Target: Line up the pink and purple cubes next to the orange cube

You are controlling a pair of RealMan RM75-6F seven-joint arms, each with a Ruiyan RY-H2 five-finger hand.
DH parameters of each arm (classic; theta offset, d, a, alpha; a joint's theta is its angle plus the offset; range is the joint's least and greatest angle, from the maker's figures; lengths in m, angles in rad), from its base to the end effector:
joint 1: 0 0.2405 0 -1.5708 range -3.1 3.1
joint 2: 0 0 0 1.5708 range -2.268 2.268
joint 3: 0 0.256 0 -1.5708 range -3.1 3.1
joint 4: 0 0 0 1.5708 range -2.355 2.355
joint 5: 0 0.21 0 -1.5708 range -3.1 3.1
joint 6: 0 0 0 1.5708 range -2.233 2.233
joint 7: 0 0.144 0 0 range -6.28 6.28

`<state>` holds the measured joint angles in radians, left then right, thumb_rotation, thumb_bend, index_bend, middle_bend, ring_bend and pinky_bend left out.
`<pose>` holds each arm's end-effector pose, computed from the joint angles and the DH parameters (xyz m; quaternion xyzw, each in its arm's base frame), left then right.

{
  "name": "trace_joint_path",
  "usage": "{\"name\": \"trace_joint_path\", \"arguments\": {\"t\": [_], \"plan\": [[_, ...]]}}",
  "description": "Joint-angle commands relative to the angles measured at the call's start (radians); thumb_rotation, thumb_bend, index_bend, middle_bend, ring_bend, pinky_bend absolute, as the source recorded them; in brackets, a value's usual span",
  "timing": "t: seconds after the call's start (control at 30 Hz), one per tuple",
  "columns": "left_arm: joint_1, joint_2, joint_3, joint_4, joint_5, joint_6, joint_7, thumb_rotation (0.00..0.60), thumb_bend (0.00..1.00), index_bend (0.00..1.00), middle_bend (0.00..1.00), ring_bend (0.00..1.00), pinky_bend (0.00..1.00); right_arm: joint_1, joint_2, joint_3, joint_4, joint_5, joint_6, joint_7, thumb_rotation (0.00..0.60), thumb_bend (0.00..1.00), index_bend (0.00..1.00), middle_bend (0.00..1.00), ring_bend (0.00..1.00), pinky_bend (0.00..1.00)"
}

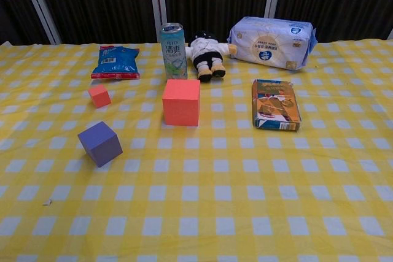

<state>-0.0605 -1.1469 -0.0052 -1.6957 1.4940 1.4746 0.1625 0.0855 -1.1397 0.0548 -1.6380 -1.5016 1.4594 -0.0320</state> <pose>-0.3002 0.1625 0.1358 -0.6125 -0.3965 -0.3489 0.5882 -0.3045 -0.1816 0.1472 0.5973 -0.3977 0.3885 0.5780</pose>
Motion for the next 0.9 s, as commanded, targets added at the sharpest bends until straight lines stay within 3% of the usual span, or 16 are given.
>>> {"name": "trace_joint_path", "arguments": {"t": [0.03,0.53,0.9], "plan": [[0.0,0.0,0.0,0.0,-0.001,0.0,0.0,0.6,0.18,0.0,0.0,0.0,0.0,0.0,0.0,-0.001,0.0,-0.001,0.0,0.0,0.6,0.34,0.0,0.0,0.0,0.0],[-0.023,0.008,-0.007,-0.007,-0.014,-0.04,0.005,0.6,0.18,0.0,0.0,0.0,0.0,0.0,0.002,-0.003,-0.003,0.001,-0.004,0.005,0.6,0.34,0.0,0.0,0.0,0.0],[-0.22,0.04,-0.085,-0.012,-0.038,-0.275,0.101,0.6,0.18,0.04,0.0,0.0,0.0,0.004,0.004,-0.005,-0.008,-0.003,-0.013,0.015,0.6,0.34,0.0,0.0,0.0,0.0]]}}
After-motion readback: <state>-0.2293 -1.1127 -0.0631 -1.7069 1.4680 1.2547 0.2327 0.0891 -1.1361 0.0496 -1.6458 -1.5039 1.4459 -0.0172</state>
